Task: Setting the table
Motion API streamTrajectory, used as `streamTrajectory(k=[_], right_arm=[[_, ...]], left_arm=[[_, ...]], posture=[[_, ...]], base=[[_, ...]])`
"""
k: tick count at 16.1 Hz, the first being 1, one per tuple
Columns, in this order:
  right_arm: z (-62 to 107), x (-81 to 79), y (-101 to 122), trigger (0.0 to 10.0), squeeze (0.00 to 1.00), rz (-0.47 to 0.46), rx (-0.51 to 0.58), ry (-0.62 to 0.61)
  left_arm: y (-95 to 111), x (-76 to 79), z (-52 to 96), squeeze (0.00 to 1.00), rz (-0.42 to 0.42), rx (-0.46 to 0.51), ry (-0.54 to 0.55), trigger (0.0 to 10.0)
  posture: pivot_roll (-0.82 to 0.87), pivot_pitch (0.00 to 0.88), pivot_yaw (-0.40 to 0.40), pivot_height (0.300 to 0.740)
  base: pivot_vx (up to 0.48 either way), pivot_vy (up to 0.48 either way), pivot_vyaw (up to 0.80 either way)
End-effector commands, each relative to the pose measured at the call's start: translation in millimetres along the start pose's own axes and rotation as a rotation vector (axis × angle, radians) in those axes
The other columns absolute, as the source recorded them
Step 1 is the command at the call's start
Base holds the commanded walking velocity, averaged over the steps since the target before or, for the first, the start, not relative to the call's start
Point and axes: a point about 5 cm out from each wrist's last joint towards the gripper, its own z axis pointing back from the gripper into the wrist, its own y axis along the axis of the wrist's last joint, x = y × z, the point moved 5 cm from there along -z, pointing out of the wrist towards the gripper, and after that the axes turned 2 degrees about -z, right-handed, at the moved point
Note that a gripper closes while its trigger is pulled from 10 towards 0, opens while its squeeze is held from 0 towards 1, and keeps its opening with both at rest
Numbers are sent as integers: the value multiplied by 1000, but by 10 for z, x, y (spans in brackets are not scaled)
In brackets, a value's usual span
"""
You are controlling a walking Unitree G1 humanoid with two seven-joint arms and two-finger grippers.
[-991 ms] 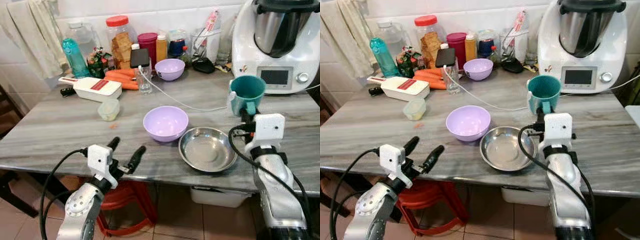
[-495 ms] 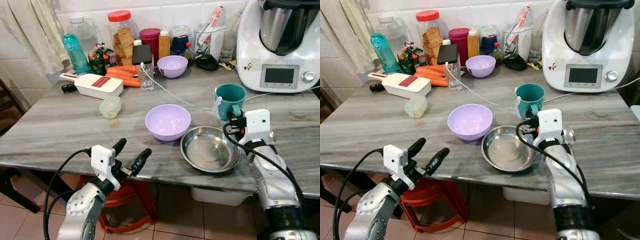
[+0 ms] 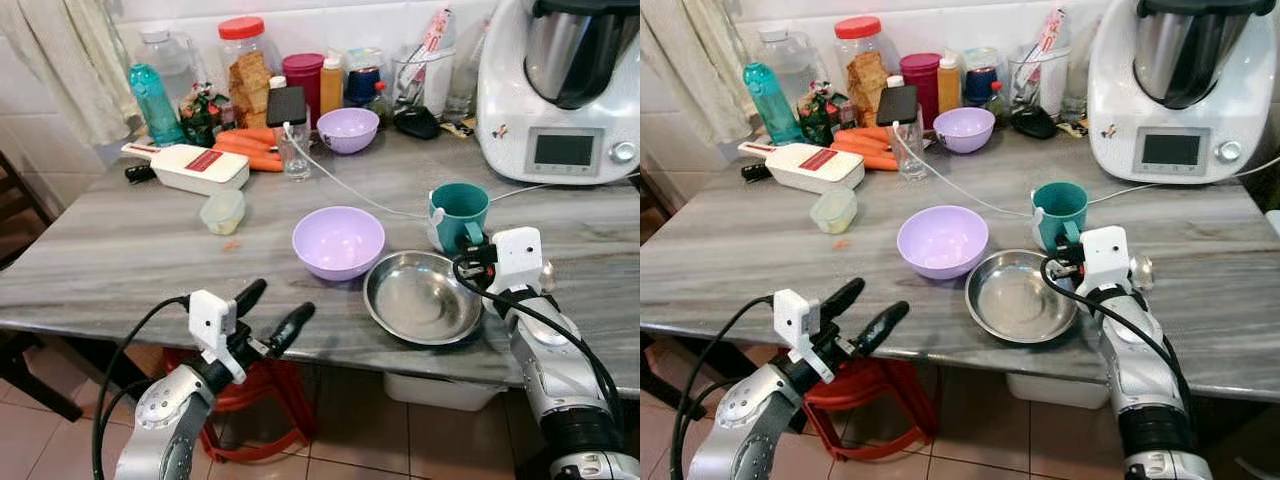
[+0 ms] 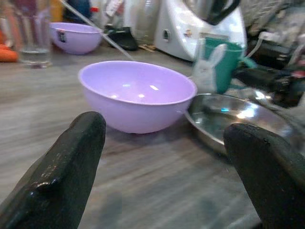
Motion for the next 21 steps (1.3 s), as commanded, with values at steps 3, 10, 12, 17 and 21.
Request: streamTrajectory(k=[3, 10, 12, 17, 21], right_arm=[[-50, 47, 98, 10000, 0, 12, 38, -4], [-29, 105, 58, 10000, 1000, 14, 40, -30], [-12, 180, 70, 10000, 1000, 19, 48, -69], [44, 279, 90, 10000, 1000, 25, 60, -116], [45, 245, 209, 10000, 1000, 32, 107, -113]], left_arm=[[10, 77, 17, 0, -9, -27, -83, 10000], [-11, 108, 55, 0, -14, -50, -110, 10000], [-6, 106, 51, 0, -18, -52, -110, 10000], [23, 100, 29, 0, -29, -52, -110, 10000], [36, 99, 2, 0, -29, -51, -113, 10000]], posture=[[-76, 0, 107, 740], [-70, 0, 111, 740], [-71, 0, 116, 740], [-77, 0, 123, 740], [-82, 0, 124, 740]], base=[[0, 0, 0], [0, 0, 0], [0, 0, 0], [0, 0, 0], [0, 0, 0]])
